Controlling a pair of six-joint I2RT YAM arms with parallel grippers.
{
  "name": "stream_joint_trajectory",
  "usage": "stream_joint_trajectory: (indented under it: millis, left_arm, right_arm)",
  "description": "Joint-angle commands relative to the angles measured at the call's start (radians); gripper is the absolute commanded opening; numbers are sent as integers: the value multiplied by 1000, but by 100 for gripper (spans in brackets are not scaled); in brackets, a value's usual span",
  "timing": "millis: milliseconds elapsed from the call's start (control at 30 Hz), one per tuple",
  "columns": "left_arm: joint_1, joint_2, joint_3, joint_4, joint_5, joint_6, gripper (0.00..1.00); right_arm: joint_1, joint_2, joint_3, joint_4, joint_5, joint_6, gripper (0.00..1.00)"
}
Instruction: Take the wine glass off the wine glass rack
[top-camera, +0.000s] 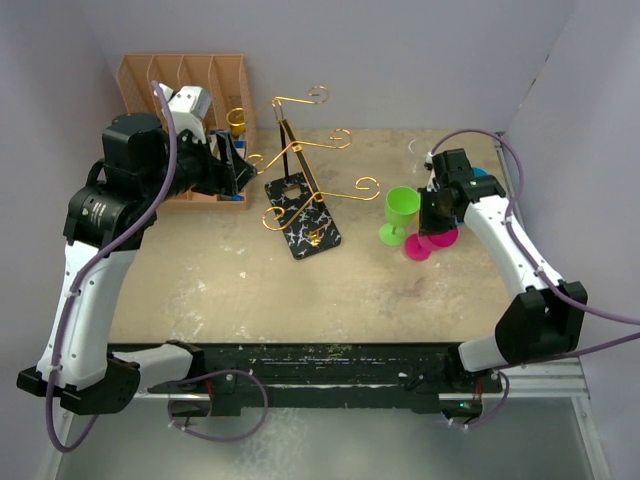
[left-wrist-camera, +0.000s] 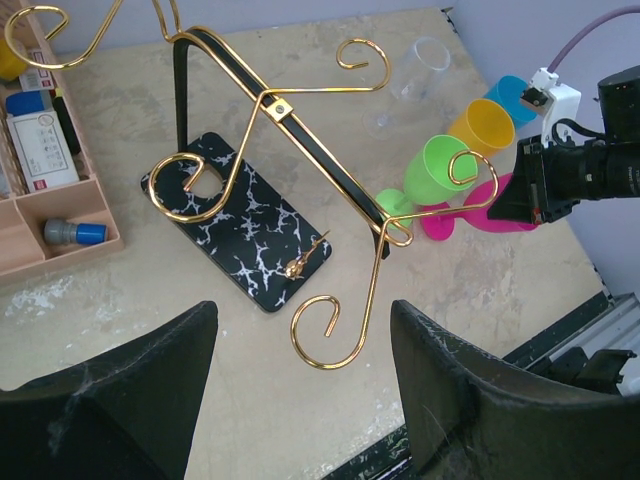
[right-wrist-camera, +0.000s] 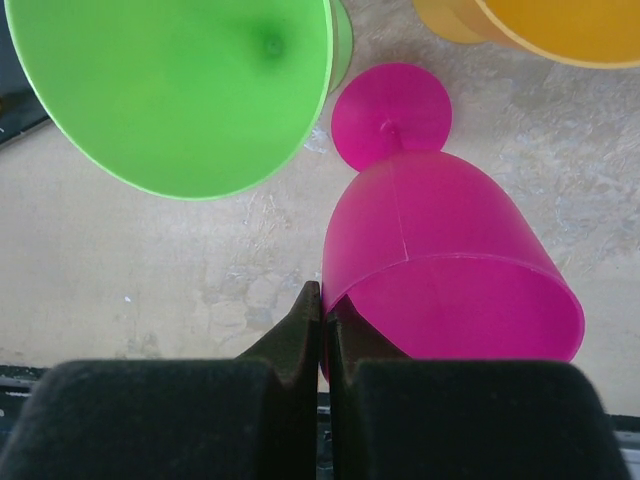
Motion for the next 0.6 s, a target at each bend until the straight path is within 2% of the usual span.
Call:
stream_joint_trajectory:
  millis: [0,167,233,400,567]
  left_arm:
    - [-11,0,40,19,-15,26,73]
    - [-11,-6,37,17,-22,29,73]
    - [-13,-12,32,18,-29,30,74]
    - [-14,-27,9,23,-40,34,76]
    - [-13,-32,-2,24,-31,38,76]
  right_arm:
    - [-2,-1,51,4,-7,-26,0]
    - [-2,11,60,-4,30,-31,7]
    - [-2,11,67,26,75,-36,14]
    - [-1,-2,91,31,106,-36,21]
    - [-1,-54,103,35,114,-35,23]
